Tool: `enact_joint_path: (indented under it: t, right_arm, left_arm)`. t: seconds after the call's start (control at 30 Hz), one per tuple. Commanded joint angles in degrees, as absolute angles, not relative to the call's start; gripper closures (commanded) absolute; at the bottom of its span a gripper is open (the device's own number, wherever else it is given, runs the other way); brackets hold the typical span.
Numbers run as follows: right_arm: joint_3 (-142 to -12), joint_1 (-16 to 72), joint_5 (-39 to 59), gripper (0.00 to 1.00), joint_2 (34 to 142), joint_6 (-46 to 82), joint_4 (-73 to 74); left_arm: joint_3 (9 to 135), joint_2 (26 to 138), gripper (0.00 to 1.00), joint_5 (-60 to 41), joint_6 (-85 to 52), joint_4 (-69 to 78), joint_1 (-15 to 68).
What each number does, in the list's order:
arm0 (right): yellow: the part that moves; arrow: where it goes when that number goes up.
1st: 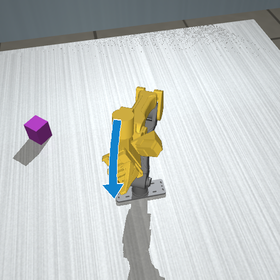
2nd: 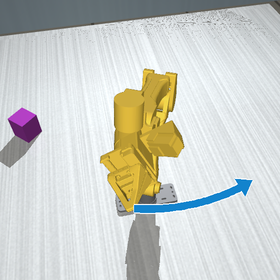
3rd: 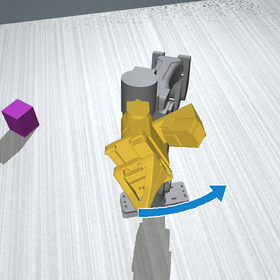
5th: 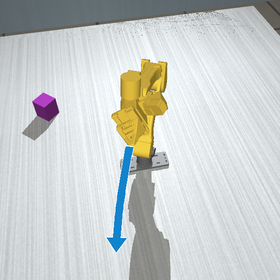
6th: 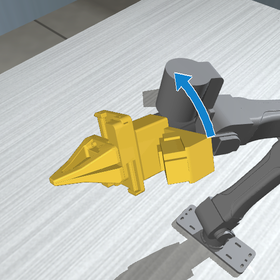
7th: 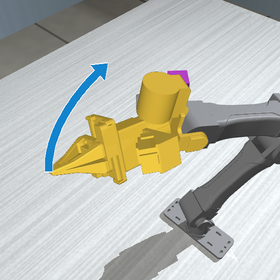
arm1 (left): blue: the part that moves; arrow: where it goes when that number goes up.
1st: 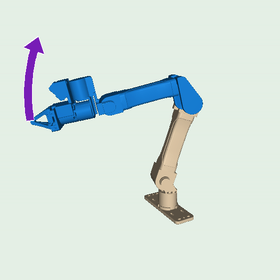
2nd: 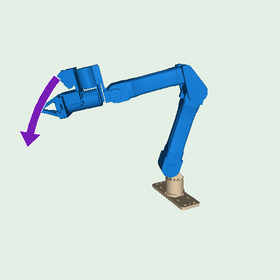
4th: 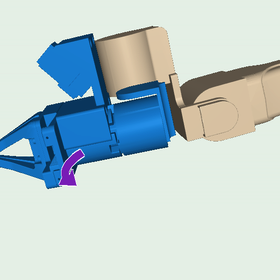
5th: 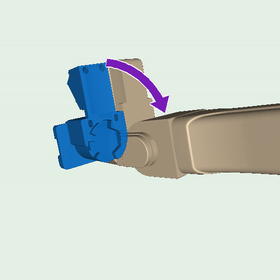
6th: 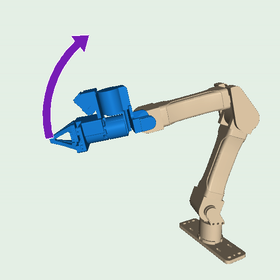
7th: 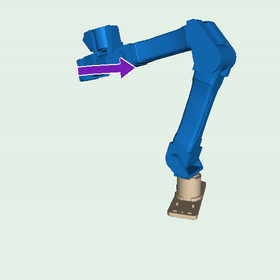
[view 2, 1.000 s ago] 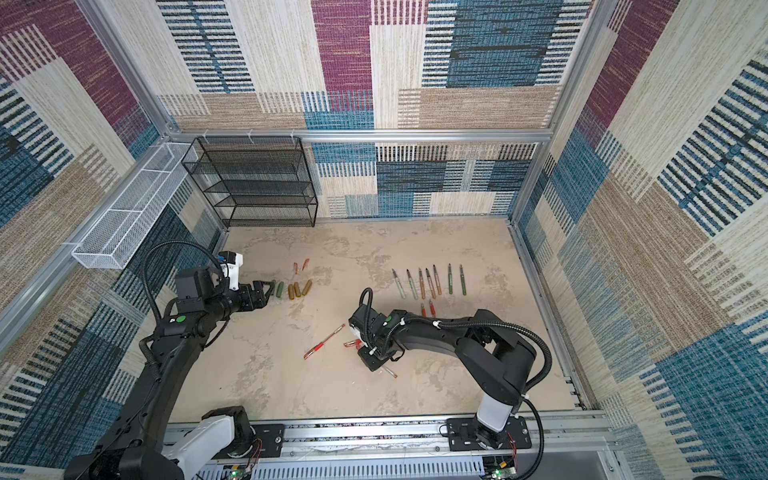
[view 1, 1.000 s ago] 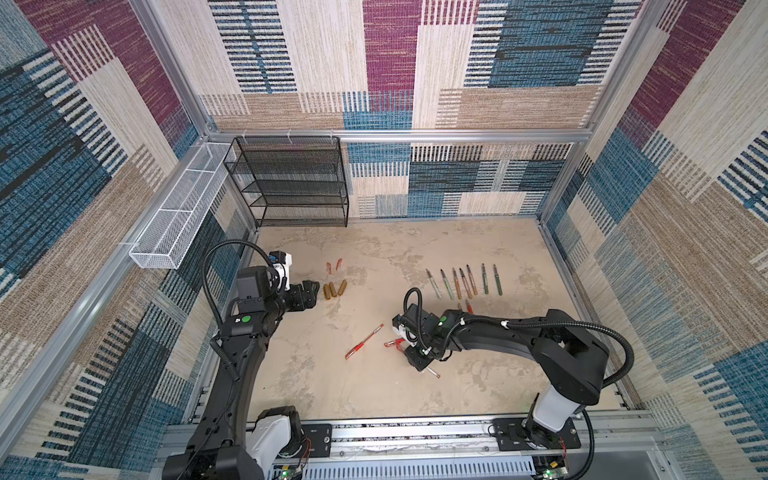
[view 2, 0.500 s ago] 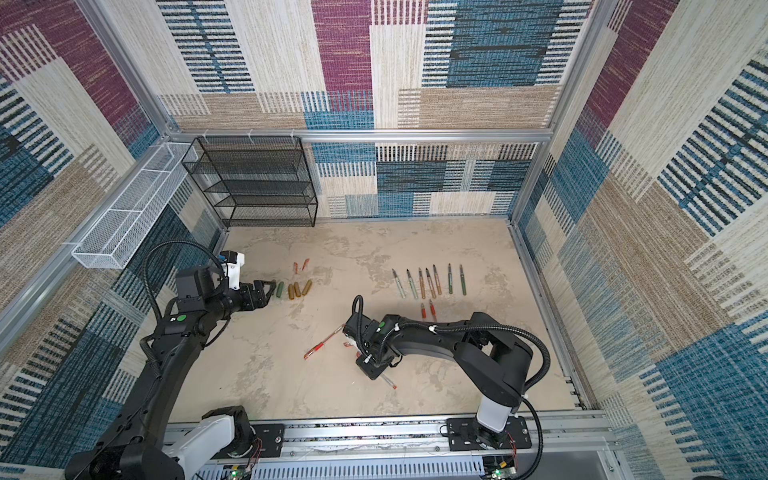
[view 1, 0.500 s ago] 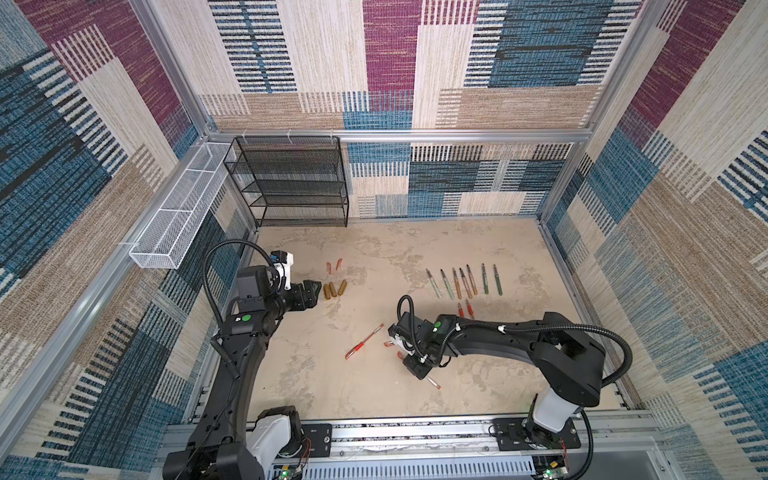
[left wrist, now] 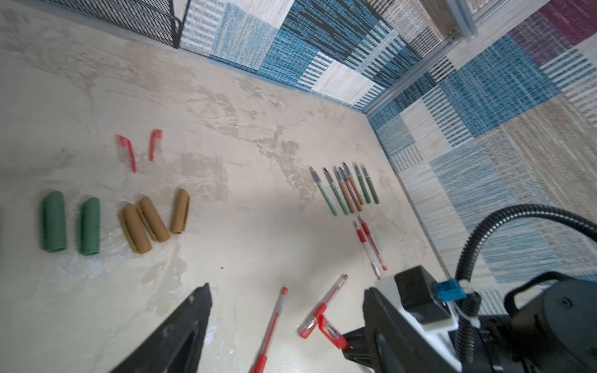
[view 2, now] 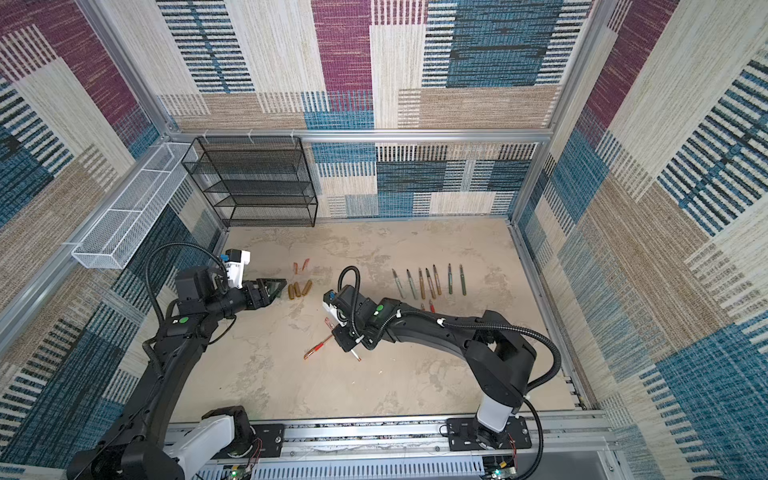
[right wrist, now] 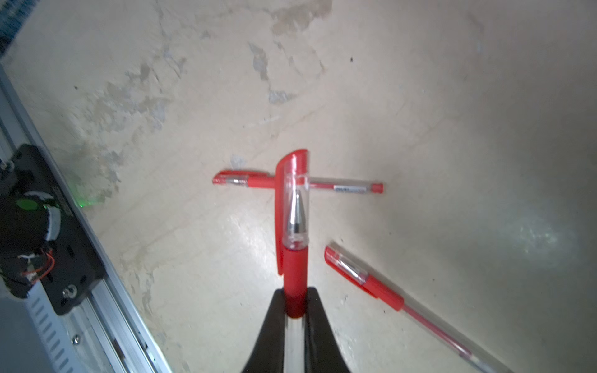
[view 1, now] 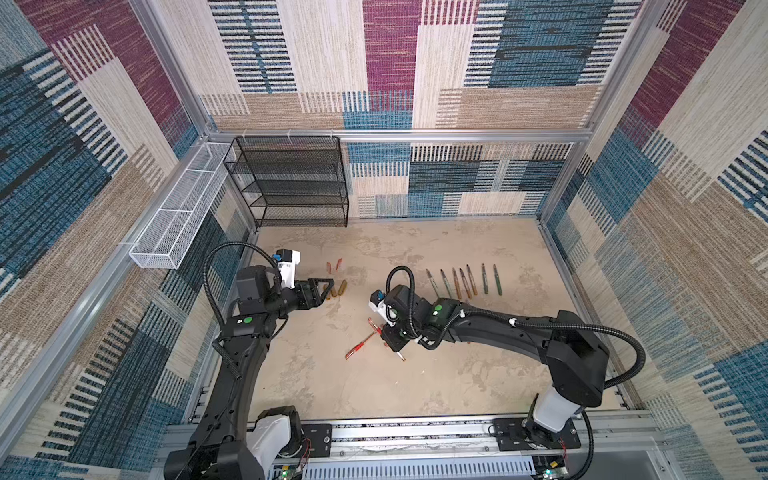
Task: Open the pen caps
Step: 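Raise the red gel pen toward the left gripper while the left gripper reaches its cap, then close the left gripper on the red cap and pull the right gripper away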
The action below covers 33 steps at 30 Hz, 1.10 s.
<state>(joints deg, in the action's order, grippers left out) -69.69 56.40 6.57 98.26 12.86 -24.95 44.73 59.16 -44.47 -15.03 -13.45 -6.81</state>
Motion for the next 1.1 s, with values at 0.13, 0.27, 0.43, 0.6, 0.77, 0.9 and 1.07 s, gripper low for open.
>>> enact_joint_path:
  t: [0.13,0.27,0.43,0.6,0.77,0.9,1.07]
  right_arm:
    - [-69.28,56.44,5.51,0.89,96.78,17.50,-8.08]
    - [-70.04,56.63,5.61,0.89,96.04,17.77,-6.28]
    - [-67.18,56.73,7.46,0.89,94.32,18.63,-1.18]
    - [-66.42,57.05,8.83,0.89,94.22,19.03,-0.09]
    - [-67.72,57.22,8.92,0.90,94.58,18.83,-1.52]
    - [-67.50,57.25,8.86,0.89,94.15,18.65,-0.42]
    - [-67.51,57.23,9.75,0.89,94.59,18.72,0.19]
  left_arm:
    - [43.33,59.91,0.25,-52.32,-20.02,-7.57,-4.10]
    - [43.25,61.85,0.26,-52.67,-21.52,-6.82,-1.38]
    - [41.67,63.16,0.29,-50.82,-20.83,-5.27,0.69]
    - [41.79,64.16,0.42,-50.09,-21.09,-4.48,1.86]
    - [41.70,64.28,0.60,-53.78,-22.76,-3.16,2.99]
    - [40.46,63.63,0.73,-53.33,-21.72,-2.55,3.16]
    - [40.61,63.29,1.00,-53.27,-21.80,-2.53,3.18]
